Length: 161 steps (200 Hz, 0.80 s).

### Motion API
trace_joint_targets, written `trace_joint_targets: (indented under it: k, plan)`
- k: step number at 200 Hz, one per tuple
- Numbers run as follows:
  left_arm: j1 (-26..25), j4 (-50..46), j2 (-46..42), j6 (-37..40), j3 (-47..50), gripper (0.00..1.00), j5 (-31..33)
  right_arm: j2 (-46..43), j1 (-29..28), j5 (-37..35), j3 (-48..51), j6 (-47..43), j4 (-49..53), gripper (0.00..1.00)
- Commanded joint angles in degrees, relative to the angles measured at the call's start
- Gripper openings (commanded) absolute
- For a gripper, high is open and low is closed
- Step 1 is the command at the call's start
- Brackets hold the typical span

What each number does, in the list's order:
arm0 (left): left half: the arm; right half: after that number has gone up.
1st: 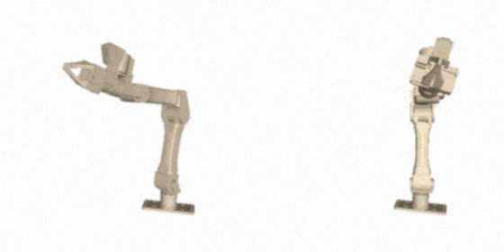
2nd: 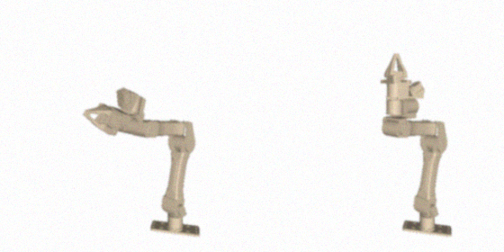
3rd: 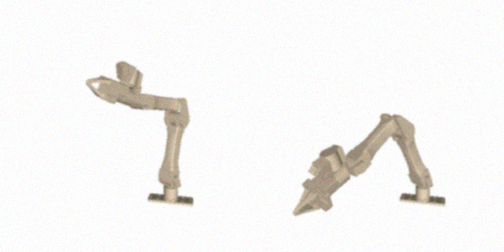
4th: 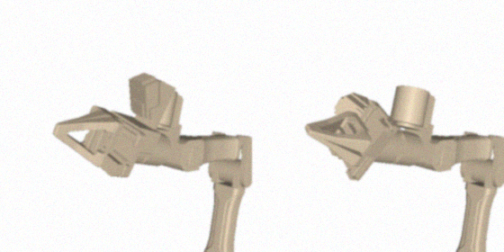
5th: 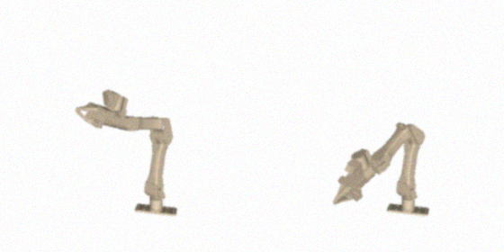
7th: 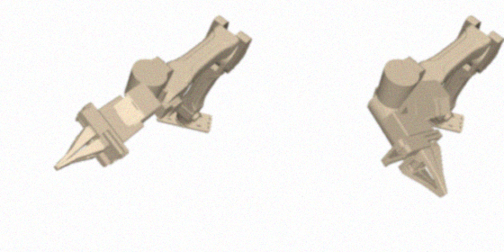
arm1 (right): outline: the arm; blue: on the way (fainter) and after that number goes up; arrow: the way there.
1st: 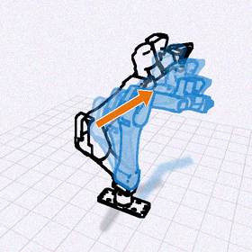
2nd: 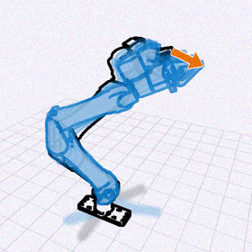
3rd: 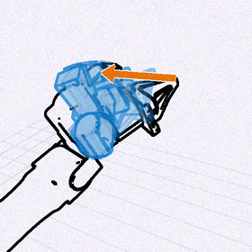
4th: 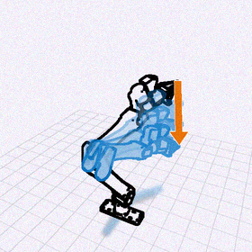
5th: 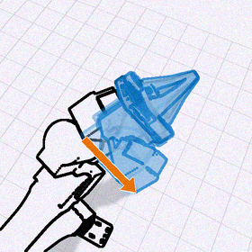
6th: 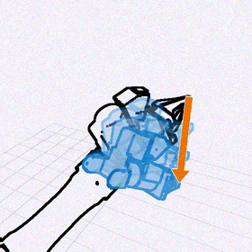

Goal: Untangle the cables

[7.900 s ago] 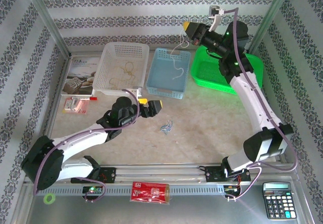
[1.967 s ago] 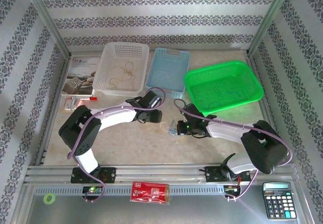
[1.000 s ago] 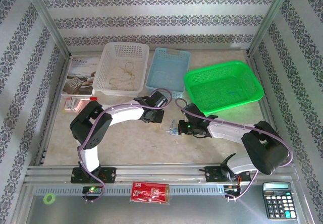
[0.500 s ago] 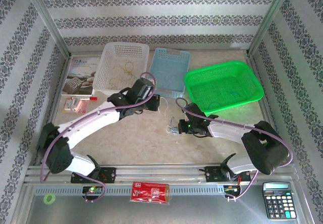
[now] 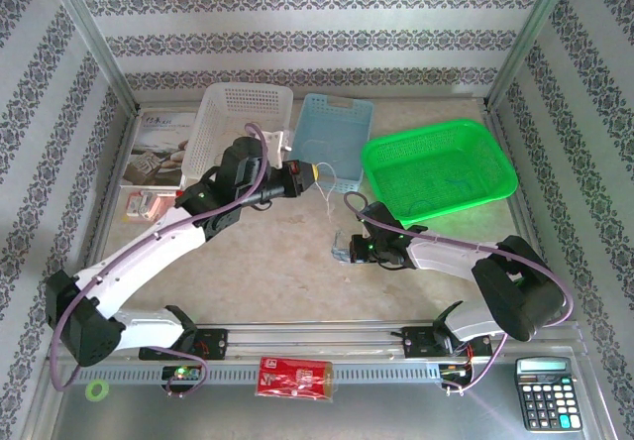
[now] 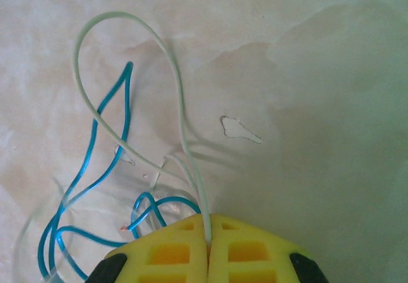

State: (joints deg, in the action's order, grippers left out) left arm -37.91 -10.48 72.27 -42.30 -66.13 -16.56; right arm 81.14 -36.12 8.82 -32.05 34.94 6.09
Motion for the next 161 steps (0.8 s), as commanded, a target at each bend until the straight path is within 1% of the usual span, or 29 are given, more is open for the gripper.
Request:
trace_joint_targets:
  k: [1,7,25,71,89,132,161]
  plan:
    - [1.2,7.23,-2.24,-4.21,0.2,0.0,-2.29,0.06,0.14,0.05,0.11,-0.64,0.09,0.0]
    - [1.39,8.53,-2.56,-5.06,0.43,0.0,-2.42,0.38,0.13,0.07,0.0,-0.64,0.12,0.01]
    - [1.87,10.69,-3.19,-6.58,-0.15,0.0,-2.58,1.15,0.09,0.32,-0.11,-0.55,-0.11,0.09]
    - [3.4,11.34,-2.03,-6.62,-6.23,0.0,-3.93,2.08,0.13,0.41,-0.47,-0.4,-0.54,0.1]
    - [4.09,11.1,-1.16,-6.61,-9.45,0.0,-4.81,2.13,0.16,0.32,-0.47,-0.36,-0.54,0.14]
    - [5.03,8.86,1.8,-5.0,-18.53,0.0,-6.99,2.1,0.02,0.23,-0.25,-0.26,-0.81,0.16]
    - [5.76,7.58,3.96,-3.39,-22.28,0.0,-7.3,1.21,0.04,0.74,-0.29,0.19,-0.81,0.2]
